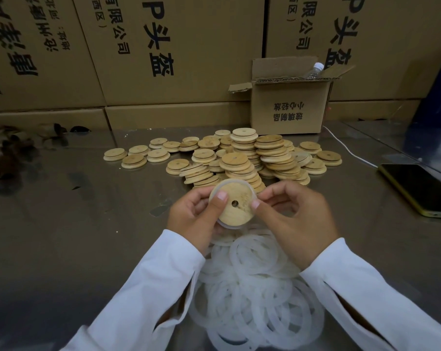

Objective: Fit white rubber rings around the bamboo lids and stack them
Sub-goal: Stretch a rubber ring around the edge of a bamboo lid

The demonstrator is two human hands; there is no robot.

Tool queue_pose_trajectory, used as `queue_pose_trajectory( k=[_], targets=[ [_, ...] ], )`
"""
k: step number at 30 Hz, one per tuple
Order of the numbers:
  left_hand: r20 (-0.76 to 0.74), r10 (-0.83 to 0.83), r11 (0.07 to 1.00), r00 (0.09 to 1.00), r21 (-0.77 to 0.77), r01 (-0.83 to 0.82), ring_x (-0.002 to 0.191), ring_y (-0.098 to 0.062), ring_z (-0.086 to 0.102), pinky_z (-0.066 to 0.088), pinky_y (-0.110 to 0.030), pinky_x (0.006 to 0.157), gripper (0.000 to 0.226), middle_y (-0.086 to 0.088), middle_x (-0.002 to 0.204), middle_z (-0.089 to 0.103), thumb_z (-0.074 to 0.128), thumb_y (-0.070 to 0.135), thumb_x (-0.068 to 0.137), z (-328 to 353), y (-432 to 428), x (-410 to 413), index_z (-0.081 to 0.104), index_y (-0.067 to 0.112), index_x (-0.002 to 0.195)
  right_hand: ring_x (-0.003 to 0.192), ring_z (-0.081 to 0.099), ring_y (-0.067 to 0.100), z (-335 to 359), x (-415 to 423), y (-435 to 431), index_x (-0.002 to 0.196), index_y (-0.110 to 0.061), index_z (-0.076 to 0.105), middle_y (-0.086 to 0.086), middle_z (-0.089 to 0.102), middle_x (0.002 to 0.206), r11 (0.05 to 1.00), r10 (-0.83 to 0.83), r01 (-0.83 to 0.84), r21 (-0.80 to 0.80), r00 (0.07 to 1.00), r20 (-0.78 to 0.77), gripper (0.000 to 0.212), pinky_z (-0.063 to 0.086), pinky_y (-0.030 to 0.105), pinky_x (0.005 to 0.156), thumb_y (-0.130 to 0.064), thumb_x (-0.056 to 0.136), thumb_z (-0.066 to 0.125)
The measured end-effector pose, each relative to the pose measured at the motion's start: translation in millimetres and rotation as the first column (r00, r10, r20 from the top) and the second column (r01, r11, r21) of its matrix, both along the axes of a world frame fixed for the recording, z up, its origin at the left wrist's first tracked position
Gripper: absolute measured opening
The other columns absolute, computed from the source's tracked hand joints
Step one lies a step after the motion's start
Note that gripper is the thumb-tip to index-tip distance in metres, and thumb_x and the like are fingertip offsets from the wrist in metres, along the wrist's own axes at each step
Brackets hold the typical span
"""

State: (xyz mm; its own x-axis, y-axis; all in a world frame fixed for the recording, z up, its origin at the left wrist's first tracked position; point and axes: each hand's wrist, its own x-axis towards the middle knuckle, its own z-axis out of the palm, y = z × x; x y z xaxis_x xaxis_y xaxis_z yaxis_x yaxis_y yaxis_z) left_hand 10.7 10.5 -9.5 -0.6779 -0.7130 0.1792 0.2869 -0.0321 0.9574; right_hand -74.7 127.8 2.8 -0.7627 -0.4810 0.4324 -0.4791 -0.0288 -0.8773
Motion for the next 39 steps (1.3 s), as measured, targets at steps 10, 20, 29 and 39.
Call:
queue_pose_trajectory(
  k=[10, 20, 29, 39],
  targets=[
    [0.019, 0.008, 1.000, 1.000, -0.018, -0.008, 0.077, -0.024, 0.067, 0.057, -0.036, 0.065, 0.015, -0.013, 0.086, 0.070, 0.060, 0.014, 0.081, 0, 0, -1, 0.063, 0.008, 0.094, 0.065, 0.060, 0.011, 1, -1, 1, 0.065, -0.023, 0.068, -0.006, 0.068, 0.069, 0.997, -0.060, 0.059, 0.054, 0.998, 0.005, 0.007, 0.050, 0.026, 0.067, -0.026, 0.069, 0.073],
    [0.019, -0.001, 0.998, 1.000, -0.058, 0.002, 0.080, -0.024, 0.068, 0.058, -0.041, 0.070, 0.026, -0.014, 0.089, 0.071, 0.063, 0.022, 0.073, -3, 4, -3, 0.063, 0.010, 0.095, 0.062, 0.056, 0.006, 6, -7, 4, 0.064, -0.024, 0.065, -0.002, 0.065, 0.076, 0.992, -0.073, 0.071, 0.104, 0.997, 0.021, 0.015, 0.040, 0.005, 0.056, -0.020, 0.077, 0.069],
    [-0.026, 0.036, 0.994, 0.999, -0.100, -0.038, 0.077, -0.023, 0.067, 0.057, -0.042, 0.072, 0.034, -0.017, 0.090, 0.070, 0.063, 0.025, 0.070, 1, 7, -2, 0.063, 0.006, 0.098, 0.055, 0.052, -0.001, 11, -8, 5, 0.064, -0.023, 0.064, -0.010, 0.061, 0.062, 0.991, -0.052, 0.043, 0.128, 0.997, 0.063, 0.017, 0.039, 0.004, 0.052, -0.018, 0.080, 0.067],
    [-0.092, -0.070, 0.997, 0.993, 0.006, 0.071, 0.074, -0.017, 0.069, 0.058, -0.030, 0.061, 0.032, -0.006, 0.078, 0.073, 0.061, 0.025, 0.066, 1, 1, 0, 0.063, 0.008, 0.094, 0.054, 0.053, -0.006, 20, -3, 8, 0.066, -0.022, 0.068, -0.013, 0.062, 0.056, 0.994, 0.095, -0.106, 0.031, 0.962, 0.256, 0.015, 0.042, 0.003, 0.053, -0.016, 0.080, 0.068]
  ],
)
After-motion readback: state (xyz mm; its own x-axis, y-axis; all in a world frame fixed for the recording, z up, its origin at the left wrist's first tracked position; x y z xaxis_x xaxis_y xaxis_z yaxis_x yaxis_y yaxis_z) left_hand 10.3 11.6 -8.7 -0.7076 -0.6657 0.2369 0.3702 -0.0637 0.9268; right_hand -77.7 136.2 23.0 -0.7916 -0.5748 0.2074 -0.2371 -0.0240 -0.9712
